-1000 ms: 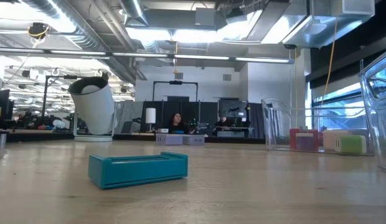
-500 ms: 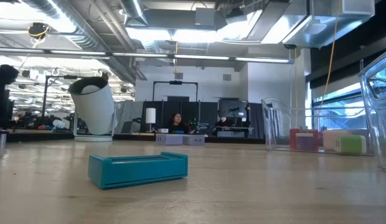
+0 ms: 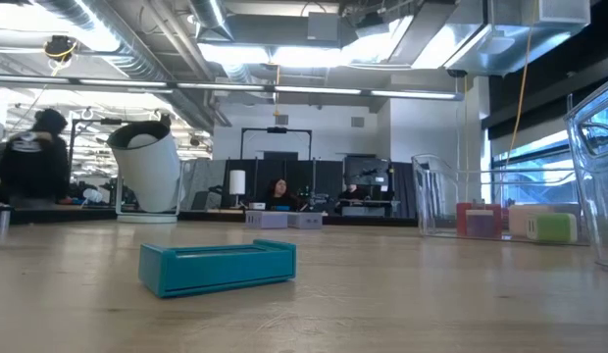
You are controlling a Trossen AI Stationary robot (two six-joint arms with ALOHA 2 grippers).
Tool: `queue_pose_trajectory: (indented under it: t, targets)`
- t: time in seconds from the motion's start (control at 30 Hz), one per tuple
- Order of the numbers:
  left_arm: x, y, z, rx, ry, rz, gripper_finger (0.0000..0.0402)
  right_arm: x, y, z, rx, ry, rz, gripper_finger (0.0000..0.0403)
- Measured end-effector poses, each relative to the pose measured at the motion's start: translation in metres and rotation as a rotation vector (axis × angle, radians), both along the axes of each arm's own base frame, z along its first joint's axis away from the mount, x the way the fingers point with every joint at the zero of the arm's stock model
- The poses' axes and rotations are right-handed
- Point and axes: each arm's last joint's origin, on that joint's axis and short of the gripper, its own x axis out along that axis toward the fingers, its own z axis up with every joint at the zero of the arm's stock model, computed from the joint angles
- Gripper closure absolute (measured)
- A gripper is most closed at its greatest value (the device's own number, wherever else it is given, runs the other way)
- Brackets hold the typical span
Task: Pick & Place Office items
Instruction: Put the left light blue digital clock into the bottom transparent bin
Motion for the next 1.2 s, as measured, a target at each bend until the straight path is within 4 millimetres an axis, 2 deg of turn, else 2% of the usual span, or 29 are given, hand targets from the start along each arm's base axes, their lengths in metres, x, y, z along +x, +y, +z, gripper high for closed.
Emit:
queue_pose_trajectory:
  t: [0.33, 0.77, 0.93, 1.2]
  targets:
    - [0.0, 0.0, 0.0, -0.015, -0.005, -0.009, 0.0228, 0.0, -0.001, 0.0, 0.001, 0.001, -0.018, 0.0248]
    - [0.0, -0.001, 0.001, -0.025, -0.016, -0.021, 0.0144, 0.0, -0.001, -0.001, 0.029, 0.012, -0.02, 0.0248]
    - [0.0, -0.002, 0.0, -0.022, -0.008, -0.023, 0.0135, -0.006, -0.004, -0.006, 0.1, 0.108, -0.018, 0.0248]
    - [-0.004, -0.003, -0.01, -0.045, 0.089, -0.02, 0.0135, -0.034, -0.011, -0.017, 0.321, 0.352, -0.001, 0.0248]
